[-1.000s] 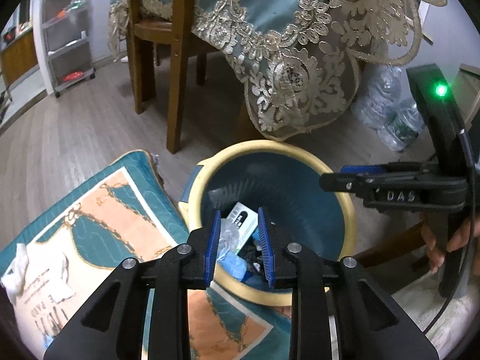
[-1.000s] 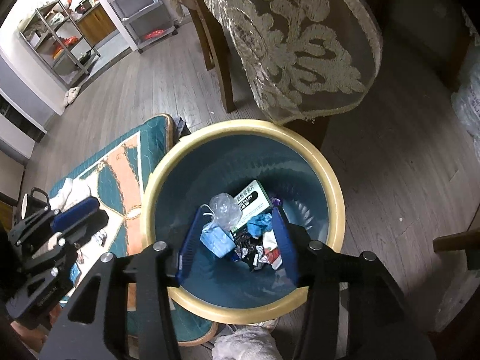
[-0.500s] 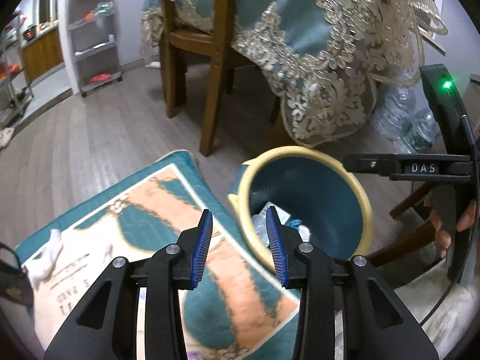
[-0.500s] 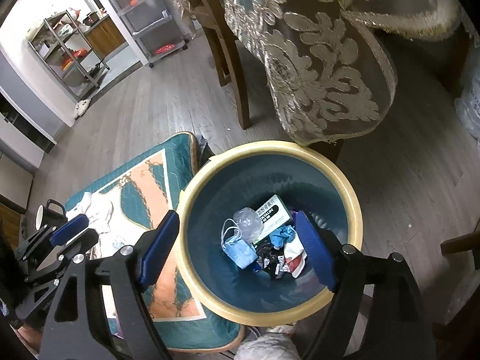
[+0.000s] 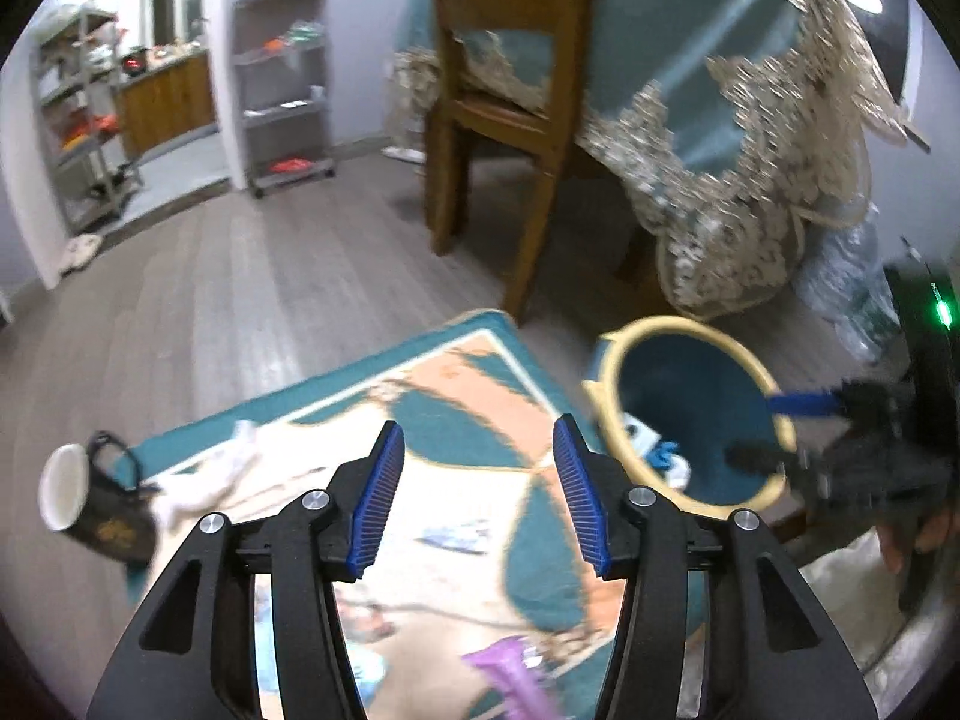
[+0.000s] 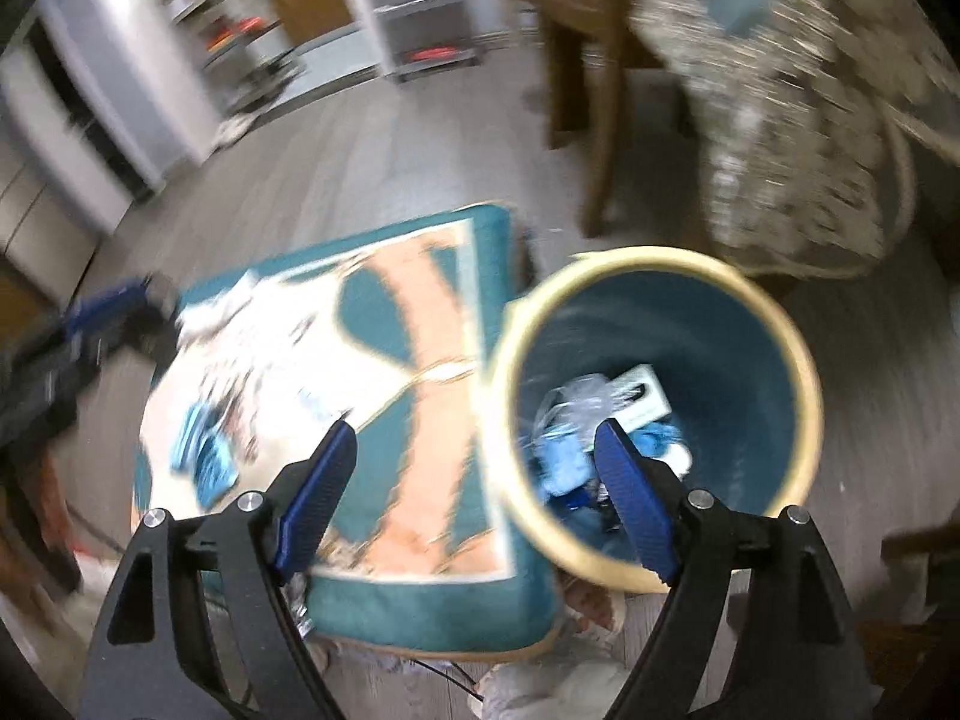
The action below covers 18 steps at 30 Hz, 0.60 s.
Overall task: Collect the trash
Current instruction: 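Move both tools back to the cushion toward the purple wrapper and blue mask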
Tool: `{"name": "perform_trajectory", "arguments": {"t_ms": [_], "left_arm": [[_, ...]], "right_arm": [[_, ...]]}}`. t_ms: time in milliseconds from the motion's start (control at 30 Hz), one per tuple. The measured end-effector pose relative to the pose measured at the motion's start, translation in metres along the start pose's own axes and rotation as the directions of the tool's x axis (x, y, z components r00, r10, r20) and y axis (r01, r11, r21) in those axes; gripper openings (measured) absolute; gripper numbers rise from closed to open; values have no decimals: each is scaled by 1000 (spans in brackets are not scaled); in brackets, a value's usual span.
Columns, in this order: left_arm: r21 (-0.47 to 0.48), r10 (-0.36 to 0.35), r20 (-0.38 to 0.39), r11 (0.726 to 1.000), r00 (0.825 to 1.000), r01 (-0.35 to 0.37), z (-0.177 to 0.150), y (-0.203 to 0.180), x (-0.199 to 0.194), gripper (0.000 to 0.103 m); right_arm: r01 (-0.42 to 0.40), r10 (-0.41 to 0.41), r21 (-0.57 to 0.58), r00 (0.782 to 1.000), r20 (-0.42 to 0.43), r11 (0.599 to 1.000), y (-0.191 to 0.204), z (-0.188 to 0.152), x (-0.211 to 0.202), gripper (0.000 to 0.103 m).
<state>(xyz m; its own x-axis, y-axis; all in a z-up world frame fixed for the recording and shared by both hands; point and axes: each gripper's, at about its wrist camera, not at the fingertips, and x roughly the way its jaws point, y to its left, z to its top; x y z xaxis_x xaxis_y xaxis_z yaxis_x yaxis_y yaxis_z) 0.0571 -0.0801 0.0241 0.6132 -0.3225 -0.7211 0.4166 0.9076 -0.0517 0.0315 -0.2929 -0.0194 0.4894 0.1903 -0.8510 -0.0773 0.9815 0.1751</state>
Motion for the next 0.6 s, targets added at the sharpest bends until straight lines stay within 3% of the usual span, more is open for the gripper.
{"name": "perform_trajectory", "arguments": {"t_ms": [367,600], "left_arm": [[-149,124,-62,980,990,-132,-40,85,-18,53],[-212,202,-110,952,973,-221,-71,132,-33,53]], "right_arm": [[-29,19,-100,995,-98,995,109,-35,61,80],[-37,-3,-153,966,-257,988,155,-68,112,78]]}}
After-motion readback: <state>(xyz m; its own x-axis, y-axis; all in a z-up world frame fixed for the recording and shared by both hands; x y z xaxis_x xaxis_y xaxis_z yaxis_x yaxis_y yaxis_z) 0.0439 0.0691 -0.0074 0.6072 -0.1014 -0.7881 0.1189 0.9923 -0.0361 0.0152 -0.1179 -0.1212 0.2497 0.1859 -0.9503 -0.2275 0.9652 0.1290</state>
